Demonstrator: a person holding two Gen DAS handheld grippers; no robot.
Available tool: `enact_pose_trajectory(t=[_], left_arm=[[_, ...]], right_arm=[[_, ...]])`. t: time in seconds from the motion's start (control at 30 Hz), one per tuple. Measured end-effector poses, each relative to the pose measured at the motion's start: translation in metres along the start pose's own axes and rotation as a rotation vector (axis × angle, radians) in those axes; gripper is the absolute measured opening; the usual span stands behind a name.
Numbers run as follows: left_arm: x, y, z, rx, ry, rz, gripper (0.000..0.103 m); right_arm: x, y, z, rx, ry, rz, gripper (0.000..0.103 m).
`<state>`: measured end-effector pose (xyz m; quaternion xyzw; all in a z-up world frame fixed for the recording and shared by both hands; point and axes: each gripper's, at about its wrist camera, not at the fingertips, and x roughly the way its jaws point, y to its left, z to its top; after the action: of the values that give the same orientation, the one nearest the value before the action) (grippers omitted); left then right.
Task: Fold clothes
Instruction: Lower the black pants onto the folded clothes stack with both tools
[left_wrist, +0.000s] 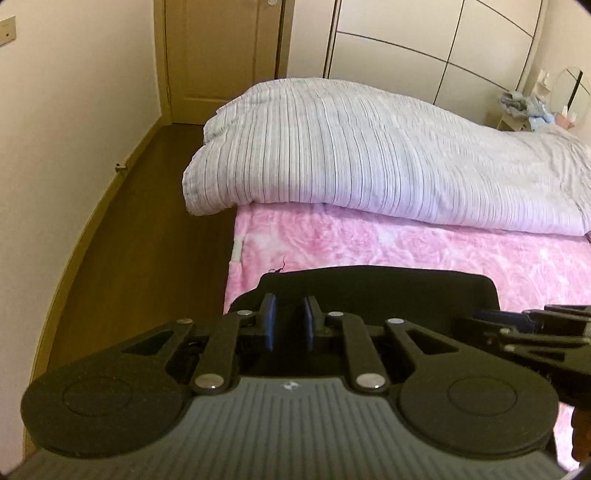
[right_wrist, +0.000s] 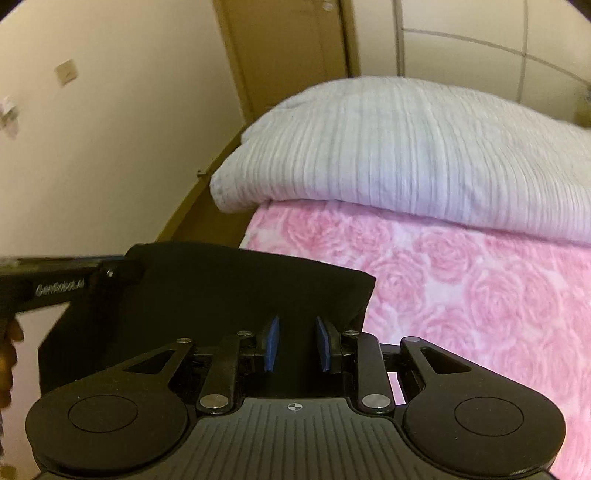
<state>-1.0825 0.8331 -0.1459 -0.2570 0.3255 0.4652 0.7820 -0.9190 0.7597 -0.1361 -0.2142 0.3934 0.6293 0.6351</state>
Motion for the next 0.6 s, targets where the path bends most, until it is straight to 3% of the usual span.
enact_pose_trajectory(t=[0.2,0.33,0.5,0.6], left_arm=[[-0.037,-0.002,-0.007,-0.070,0.023,0.021,0.014],[-0.064,-0.004,-0.011,-0.118,0.039,0.034,0.027],[-0.091,-0.017,-0.054,-0.156,0.122,0.039,0.031],[-0.080,-0.019,-0.075,-0.183,0.163,0.052,0.035]], right_arm=[[-0.029,-0.003,-0.011,-0.040,0.016,0.048,0.025],[-0.048,-0.005,-0.019,-0.067,0.026,0.080,0.026],[-0.071,0.006,-0.064,-0.187,0.092,0.102,0.026],[-0.056,0.010,-0.087,-0.201,0.116,0.094,0.026]])
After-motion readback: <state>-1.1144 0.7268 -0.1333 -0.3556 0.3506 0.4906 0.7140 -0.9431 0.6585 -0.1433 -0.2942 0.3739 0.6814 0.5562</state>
